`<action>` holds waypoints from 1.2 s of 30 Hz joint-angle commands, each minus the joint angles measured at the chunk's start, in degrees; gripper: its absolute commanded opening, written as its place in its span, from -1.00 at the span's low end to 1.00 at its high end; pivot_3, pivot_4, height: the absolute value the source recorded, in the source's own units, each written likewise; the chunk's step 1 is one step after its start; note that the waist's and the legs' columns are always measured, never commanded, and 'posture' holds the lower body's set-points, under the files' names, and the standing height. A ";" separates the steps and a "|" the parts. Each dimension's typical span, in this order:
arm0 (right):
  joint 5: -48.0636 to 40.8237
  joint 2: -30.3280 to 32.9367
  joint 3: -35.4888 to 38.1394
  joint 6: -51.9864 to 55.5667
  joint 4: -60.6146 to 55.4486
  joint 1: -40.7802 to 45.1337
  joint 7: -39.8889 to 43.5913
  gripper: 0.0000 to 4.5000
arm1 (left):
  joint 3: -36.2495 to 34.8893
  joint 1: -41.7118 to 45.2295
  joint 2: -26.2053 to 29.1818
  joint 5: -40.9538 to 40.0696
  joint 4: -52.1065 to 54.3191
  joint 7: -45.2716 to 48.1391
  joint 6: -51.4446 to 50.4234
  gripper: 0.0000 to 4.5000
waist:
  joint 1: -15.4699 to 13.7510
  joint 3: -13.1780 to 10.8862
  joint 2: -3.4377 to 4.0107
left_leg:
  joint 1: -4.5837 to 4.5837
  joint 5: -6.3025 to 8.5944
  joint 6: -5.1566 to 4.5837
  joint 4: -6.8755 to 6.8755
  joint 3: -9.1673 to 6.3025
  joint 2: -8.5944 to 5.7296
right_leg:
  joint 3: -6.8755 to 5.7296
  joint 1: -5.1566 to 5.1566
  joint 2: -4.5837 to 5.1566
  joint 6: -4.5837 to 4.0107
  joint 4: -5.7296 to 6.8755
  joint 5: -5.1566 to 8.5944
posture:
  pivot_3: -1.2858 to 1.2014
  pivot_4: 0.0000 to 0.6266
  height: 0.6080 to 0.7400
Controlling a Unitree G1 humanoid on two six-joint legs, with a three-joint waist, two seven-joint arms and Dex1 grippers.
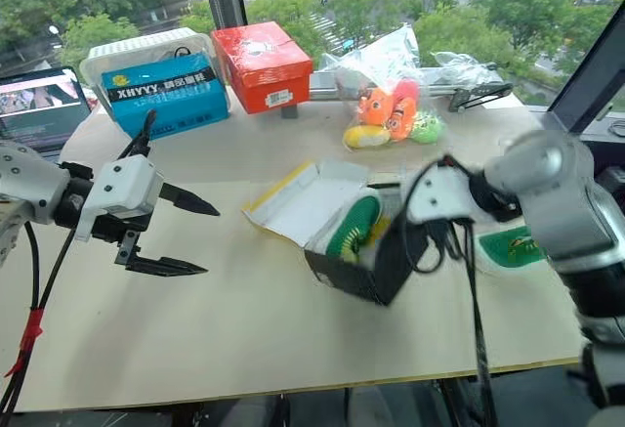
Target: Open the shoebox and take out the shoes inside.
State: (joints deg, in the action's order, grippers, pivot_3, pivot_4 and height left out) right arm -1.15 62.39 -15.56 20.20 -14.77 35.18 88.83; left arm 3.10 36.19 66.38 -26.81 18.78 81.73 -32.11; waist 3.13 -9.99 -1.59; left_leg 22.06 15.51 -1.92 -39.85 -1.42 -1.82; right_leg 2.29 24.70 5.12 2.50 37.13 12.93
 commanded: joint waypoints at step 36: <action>7.76 -8.63 -8.14 -16.24 19.34 18.82 2.34 0.99 | -3.21 -1.34 1.63 0.19 2.98 -0.33 -1.00 1.00 | -1.26 -0.17 0.24 | 0.95 -0.02 0.04 -0.06 -0.02 -0.09 | -0.14 0.78 0.13 0.07 0.00 -0.19 | 0.03 -0.52 1.00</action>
State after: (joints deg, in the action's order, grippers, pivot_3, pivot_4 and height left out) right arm 8.25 52.06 -24.91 2.35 8.52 54.74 87.86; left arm 2.43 34.62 66.91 -26.05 20.39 81.78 -32.85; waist 1.87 -10.15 -1.35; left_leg 23.06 15.51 -1.90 -39.94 -1.46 -1.92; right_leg 2.11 25.49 5.27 2.59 37.10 12.75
